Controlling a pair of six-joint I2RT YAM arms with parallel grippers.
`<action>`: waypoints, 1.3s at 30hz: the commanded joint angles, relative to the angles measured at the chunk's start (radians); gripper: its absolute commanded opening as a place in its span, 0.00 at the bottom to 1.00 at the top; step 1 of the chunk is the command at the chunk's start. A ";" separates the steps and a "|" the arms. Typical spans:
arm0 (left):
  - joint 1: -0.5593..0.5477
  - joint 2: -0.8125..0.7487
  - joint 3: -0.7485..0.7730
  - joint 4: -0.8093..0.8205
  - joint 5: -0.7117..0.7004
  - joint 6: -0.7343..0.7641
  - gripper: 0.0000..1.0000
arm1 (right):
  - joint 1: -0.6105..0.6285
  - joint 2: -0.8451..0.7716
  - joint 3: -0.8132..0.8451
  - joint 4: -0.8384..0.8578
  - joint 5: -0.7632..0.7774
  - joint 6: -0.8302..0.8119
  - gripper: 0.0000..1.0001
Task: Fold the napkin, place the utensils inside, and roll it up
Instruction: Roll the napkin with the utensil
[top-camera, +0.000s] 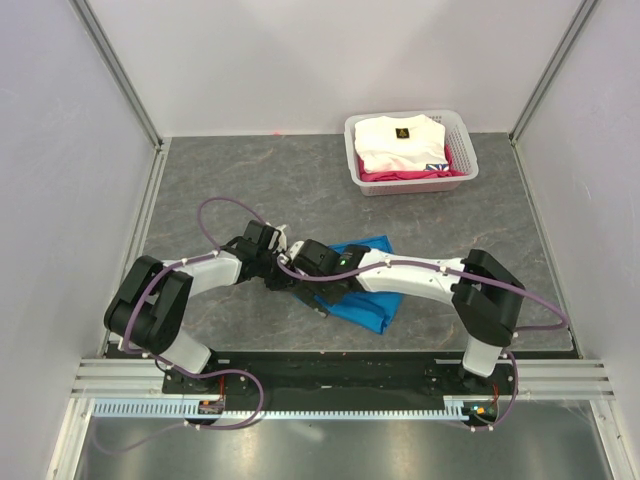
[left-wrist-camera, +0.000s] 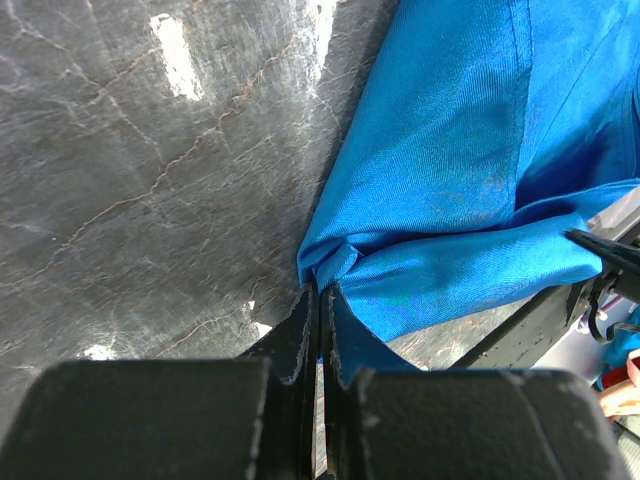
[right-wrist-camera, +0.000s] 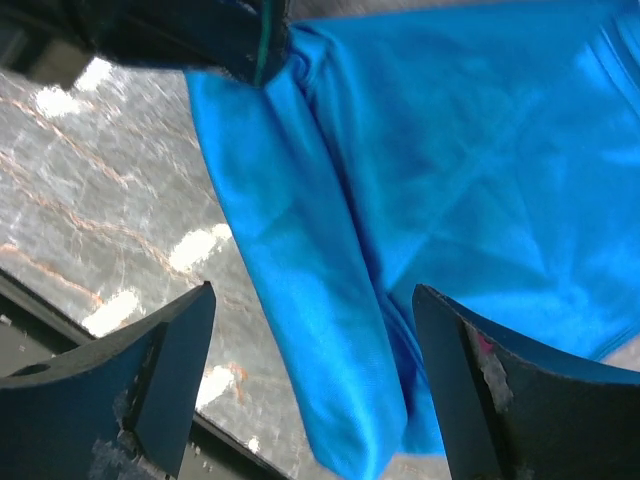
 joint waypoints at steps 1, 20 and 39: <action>0.003 -0.017 0.037 -0.021 -0.016 0.046 0.02 | 0.000 0.020 -0.009 0.096 -0.024 -0.046 0.89; 0.003 -0.014 0.054 -0.046 -0.023 0.041 0.02 | 0.037 -0.011 -0.147 0.213 -0.027 -0.023 0.61; 0.012 -0.166 -0.008 -0.017 -0.094 0.000 0.58 | 0.022 0.026 -0.236 0.224 -0.182 0.015 0.24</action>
